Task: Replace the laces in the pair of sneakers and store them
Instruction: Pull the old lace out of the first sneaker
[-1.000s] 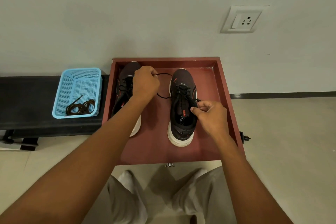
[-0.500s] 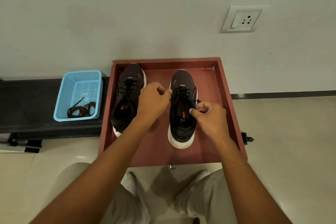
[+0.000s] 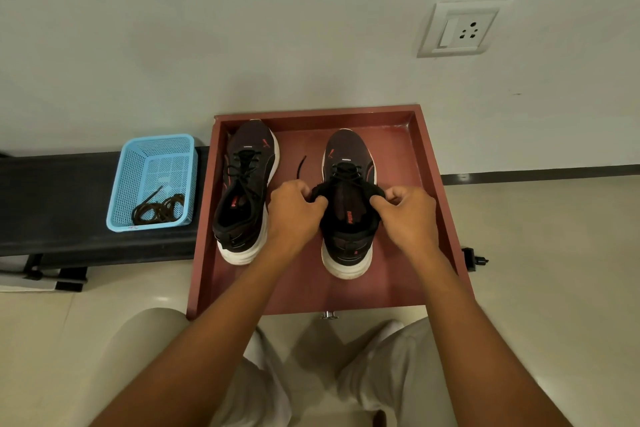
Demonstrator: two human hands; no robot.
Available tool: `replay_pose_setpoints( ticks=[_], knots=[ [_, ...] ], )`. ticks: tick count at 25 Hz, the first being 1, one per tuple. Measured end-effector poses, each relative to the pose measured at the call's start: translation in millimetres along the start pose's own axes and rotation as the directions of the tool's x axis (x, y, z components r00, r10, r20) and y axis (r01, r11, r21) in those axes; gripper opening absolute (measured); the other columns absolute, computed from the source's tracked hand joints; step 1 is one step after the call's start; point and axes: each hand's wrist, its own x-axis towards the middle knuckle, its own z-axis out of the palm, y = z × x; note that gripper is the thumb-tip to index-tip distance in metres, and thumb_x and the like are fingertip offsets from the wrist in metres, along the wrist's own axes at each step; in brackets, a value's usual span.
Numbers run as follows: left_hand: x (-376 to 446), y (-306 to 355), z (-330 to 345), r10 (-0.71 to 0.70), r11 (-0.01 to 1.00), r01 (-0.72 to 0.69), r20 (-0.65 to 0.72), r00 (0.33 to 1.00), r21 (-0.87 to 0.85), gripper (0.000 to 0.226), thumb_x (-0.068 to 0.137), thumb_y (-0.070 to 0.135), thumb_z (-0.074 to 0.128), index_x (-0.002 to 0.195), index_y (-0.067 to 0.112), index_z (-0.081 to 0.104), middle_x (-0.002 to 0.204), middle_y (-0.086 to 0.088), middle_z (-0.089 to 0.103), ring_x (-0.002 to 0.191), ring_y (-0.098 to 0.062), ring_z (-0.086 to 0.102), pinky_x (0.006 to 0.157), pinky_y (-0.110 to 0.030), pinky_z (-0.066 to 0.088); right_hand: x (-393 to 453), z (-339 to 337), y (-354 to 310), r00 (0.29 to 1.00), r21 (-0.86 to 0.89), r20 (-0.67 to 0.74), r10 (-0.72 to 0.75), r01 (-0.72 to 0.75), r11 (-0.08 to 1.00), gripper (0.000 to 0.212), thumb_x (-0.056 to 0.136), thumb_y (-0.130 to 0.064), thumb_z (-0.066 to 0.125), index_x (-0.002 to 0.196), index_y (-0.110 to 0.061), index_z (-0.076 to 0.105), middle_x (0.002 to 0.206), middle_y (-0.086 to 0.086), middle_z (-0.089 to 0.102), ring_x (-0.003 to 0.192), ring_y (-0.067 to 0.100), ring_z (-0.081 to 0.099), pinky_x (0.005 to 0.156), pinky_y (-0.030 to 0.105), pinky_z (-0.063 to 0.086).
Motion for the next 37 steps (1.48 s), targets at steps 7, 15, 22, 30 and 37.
replay_pose_setpoints(
  ticks=[7,15,22,30,37],
  knots=[
    [-0.8,-13.7,-1.9,-0.050,0.994,0.048,-0.018,0.999,-0.095,0.033,0.084,0.018,0.071,0.061,0.004,0.052,0.053,0.000,0.052,0.047,-0.009,0.045,0.052,-0.031,0.045,7.7,-2.0,11.0,0.996,0.135,0.032,0.080,-0.083,0.987,0.025,0.086,-0.021,0.077,0.063,-0.013,0.072,0.059,0.004,0.069,0.053,0.019,0.058,0.059,0.035,0.053],
    [0.3,1.5,-2.4,0.128,0.992,-0.127,0.024,0.992,-0.009,0.032,0.081,0.021,0.079,0.104,0.022,0.056,0.097,0.005,0.063,0.086,-0.015,0.063,0.079,-0.035,0.055,9.1,0.7,18.6,0.989,0.203,0.130,0.065,-0.091,0.975,0.027,0.086,-0.028,0.077,0.074,-0.004,0.071,0.077,0.023,0.069,0.062,0.025,0.058,0.063,0.045,0.054],
    [29.9,41.0,14.4,0.626,0.678,-0.651,0.196,0.755,0.341,0.021,0.078,0.016,0.079,0.099,0.019,0.078,0.128,-0.005,0.054,0.127,-0.030,0.045,0.096,-0.045,0.041,10.1,2.1,16.2,0.981,0.291,0.174,0.089,-0.137,0.947,0.023,0.088,-0.018,0.076,0.075,0.000,0.071,0.079,0.032,0.066,0.062,0.026,0.057,0.063,0.044,0.049],
    [38.6,41.5,20.7,0.630,0.667,-0.675,0.245,0.737,0.314,0.007,0.076,0.020,0.083,0.082,0.019,0.080,0.129,-0.003,0.056,0.129,-0.028,0.045,0.098,-0.046,0.040,11.6,1.3,15.5,0.967,0.367,0.214,0.137,-0.210,0.906,0.017,0.090,-0.012,0.075,0.082,0.004,0.073,0.083,0.027,0.072,0.070,0.027,0.066,0.071,0.043,0.058],
    [46.4,30.4,1.7,0.486,0.859,-0.499,0.126,0.865,0.111,0.008,0.077,0.015,0.086,0.079,0.016,0.078,0.121,0.003,0.058,0.118,-0.015,0.047,0.096,-0.026,0.042,9.6,0.6,15.1,0.967,0.380,0.207,0.149,-0.219,0.899,0.016,0.090,-0.011,0.075,0.083,0.003,0.074,0.080,0.018,0.075,0.071,0.025,0.070,0.070,0.040,0.061]
  ],
)
